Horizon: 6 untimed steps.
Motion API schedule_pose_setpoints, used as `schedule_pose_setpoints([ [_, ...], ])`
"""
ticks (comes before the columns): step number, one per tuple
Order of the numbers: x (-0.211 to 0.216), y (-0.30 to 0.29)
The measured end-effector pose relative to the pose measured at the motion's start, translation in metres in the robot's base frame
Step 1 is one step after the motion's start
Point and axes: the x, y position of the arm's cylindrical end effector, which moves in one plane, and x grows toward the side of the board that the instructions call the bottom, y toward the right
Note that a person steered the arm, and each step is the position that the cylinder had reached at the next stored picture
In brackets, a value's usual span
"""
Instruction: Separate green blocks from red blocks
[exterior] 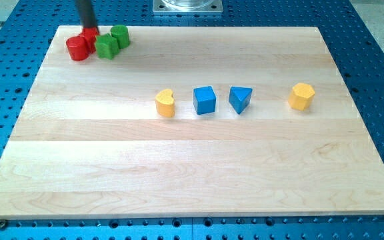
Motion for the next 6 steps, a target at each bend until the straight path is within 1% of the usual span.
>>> schedule_pose_setpoints([
  [1, 0.004, 0.071],
  [2, 0.023, 0.123],
  [4, 0.062, 0.342],
  [5, 0.089, 0.298],
  [6, 0.102, 0.252],
])
